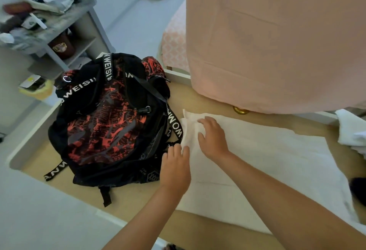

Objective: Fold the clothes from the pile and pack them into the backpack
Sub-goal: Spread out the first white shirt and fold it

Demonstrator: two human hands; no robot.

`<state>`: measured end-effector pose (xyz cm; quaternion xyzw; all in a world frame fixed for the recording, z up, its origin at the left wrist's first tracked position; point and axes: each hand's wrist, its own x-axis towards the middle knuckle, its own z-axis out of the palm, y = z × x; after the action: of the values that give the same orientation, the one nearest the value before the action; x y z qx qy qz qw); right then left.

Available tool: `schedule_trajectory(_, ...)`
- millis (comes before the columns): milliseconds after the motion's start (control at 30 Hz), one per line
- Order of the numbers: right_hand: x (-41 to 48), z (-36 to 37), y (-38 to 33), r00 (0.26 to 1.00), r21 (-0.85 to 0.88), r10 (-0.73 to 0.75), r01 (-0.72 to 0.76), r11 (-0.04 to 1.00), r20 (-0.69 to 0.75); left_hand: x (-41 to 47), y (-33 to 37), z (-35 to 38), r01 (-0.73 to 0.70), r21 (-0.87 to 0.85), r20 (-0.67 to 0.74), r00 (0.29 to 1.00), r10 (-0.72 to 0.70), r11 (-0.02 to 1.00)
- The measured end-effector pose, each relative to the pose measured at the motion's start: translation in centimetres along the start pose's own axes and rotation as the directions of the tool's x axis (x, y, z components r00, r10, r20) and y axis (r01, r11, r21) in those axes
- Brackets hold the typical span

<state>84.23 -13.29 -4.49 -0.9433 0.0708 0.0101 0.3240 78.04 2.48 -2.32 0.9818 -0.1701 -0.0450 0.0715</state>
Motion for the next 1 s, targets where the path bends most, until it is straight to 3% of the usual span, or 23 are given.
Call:
schedule_trajectory(67,-2.9,-0.3,2.4,0.999,-0.151,0.014,-0.020,0.988,-0.040,1.6,0.5,1.3,-0.189,-0.074,0.041,0.980,0.192,0.979)
schedule_trajectory(167,-6.9,-1.7,7.0,0.994,-0.290,0.111,-0.104,0.951,0.006,3.3,0.7,2.2,-0.248,0.009,0.391,0.892,0.225,0.969)
schedule_trajectory(200,-8.1,-2.5,8.7,0.986,-0.329,0.164,-0.153,0.932,0.005,3.9,0.9,2.2,-0.264,0.082,0.420,0.884,0.207,0.961)
schedule_trajectory(267,-10.5,-4.4,11.8,0.955,-0.383,0.297,-0.276,0.881,-0.005,5.0,1.7,1.9,-0.273,0.163,0.348,0.915,0.203,0.948)
schedule_trajectory(333,-12.4,-6.1,14.2,0.898,-0.391,0.439,-0.396,0.831,0.022,5.9,3.2,1.7,-0.285,0.122,0.290,0.926,0.241,0.951)
schedule_trajectory(467,-15.7,-8.4,15.7,0.873,-0.451,0.474,-0.379,0.808,0.116,6.3,7.0,2.8,-0.417,-0.001,0.423,0.823,0.378,0.909)
schedule_trajectory(500,-16.3,-8.9,15.5,0.876,-0.447,0.463,-0.363,0.817,0.135,6.3,8.1,3.1,-0.419,0.053,0.450,0.821,0.352,0.907)
schedule_trajectory(600,-17.4,-10.1,15.4,0.880,-0.361,0.439,-0.356,0.862,0.183,6.4,11.9,2.9,-0.335,0.276,0.382,0.898,0.217,0.901)
schedule_trajectory(667,-17.9,-11.1,16.1,0.895,-0.148,0.431,-0.413,0.899,0.120,6.8,14.9,2.1,-0.347,0.292,0.329,0.912,0.247,0.891)
schedule_trajectory(700,-18.2,-11.8,16.7,0.901,-0.021,0.434,-0.433,0.901,0.017,6.9,16.3,2.1,-0.400,0.247,0.310,0.896,0.319,0.883)
schedule_trajectory(800,-20.3,-14.1,19.7,0.794,0.104,0.515,-0.511,0.853,-0.323,6.7,20.6,2.5,-0.588,-0.035,0.278,0.771,0.573,0.808)
schedule_trajectory(900,-23.4,-16.7,22.9,0.696,0.011,0.615,-0.659,0.752,-0.372,5.6,24.5,3.1,-0.687,-0.260,0.265,0.625,0.734,0.678)
schedule_trajectory(1000,-26.7,-18.3,25.5,0.745,-0.305,0.603,-0.667,0.679,-0.287,3.9,27.3,4.4,-0.747,-0.251,0.379,0.509,0.773,0.615)
